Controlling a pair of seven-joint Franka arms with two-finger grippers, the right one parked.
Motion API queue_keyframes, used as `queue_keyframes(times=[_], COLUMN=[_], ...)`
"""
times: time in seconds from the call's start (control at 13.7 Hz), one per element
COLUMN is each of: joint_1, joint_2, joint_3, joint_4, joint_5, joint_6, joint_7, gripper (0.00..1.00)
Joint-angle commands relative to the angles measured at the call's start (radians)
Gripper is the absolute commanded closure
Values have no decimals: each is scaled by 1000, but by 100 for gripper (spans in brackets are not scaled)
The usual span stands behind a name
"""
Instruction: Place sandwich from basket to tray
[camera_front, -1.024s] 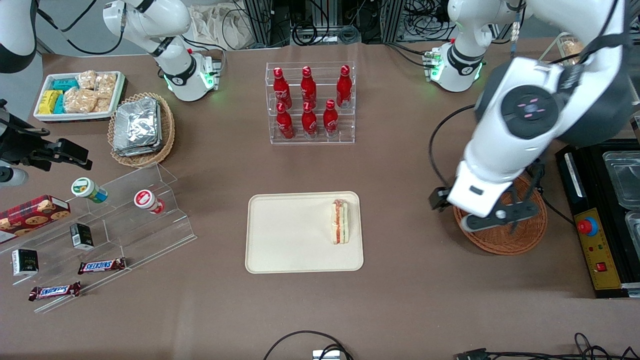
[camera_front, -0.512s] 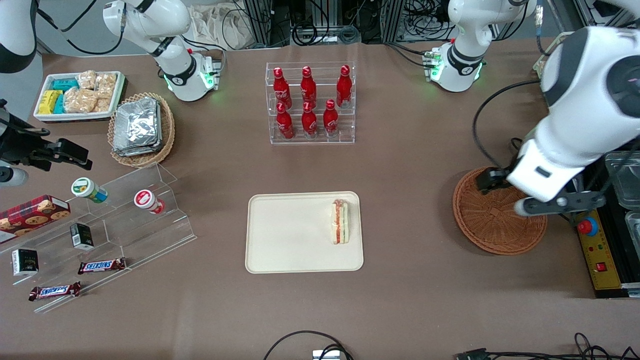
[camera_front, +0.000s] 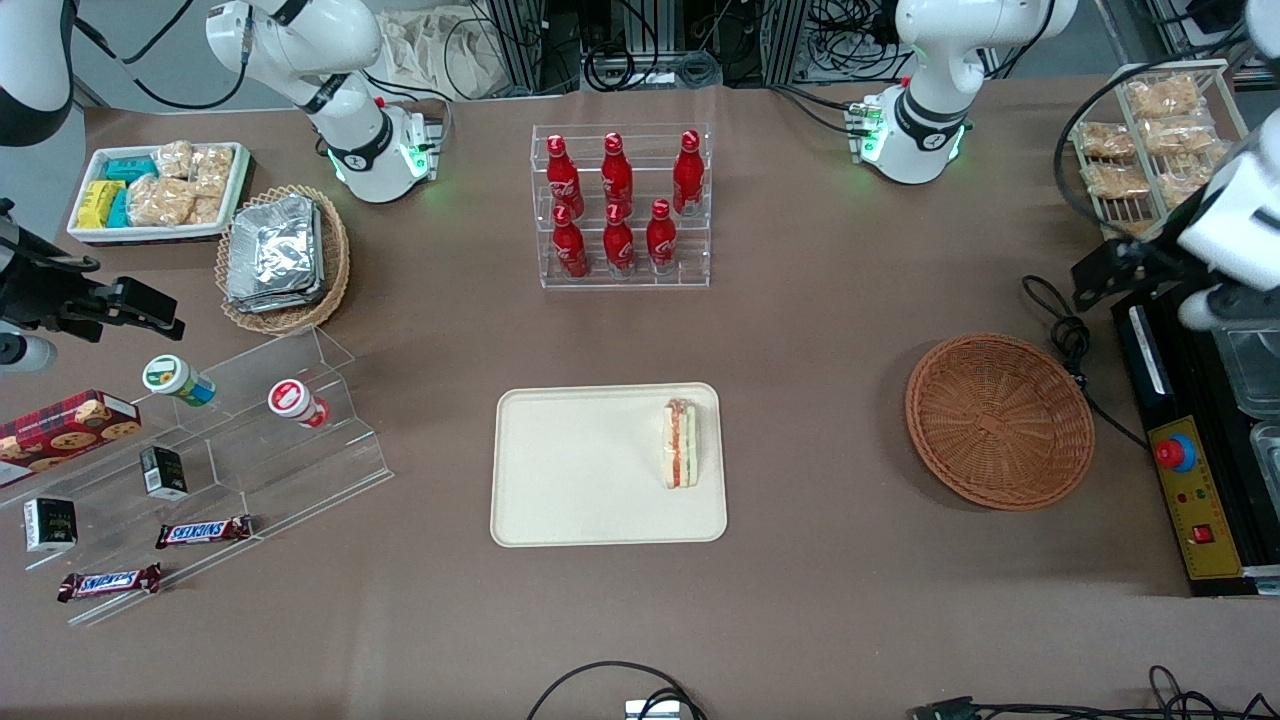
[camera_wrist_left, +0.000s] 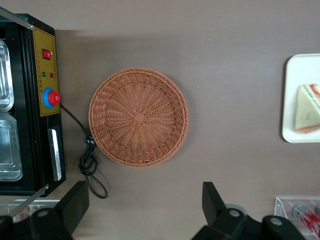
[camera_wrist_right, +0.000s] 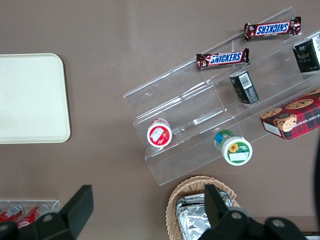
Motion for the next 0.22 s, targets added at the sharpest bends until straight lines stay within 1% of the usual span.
queue_keyframes(times=[0.0, 0.15], joint_1=[-13, -13], joint_2=[-48, -45], joint_3=[36, 34], joint_4=[-45, -43], joint_5=[-41, -41], joint_6=[-15, -24], joint_7=[48, 41], gripper=[0, 0])
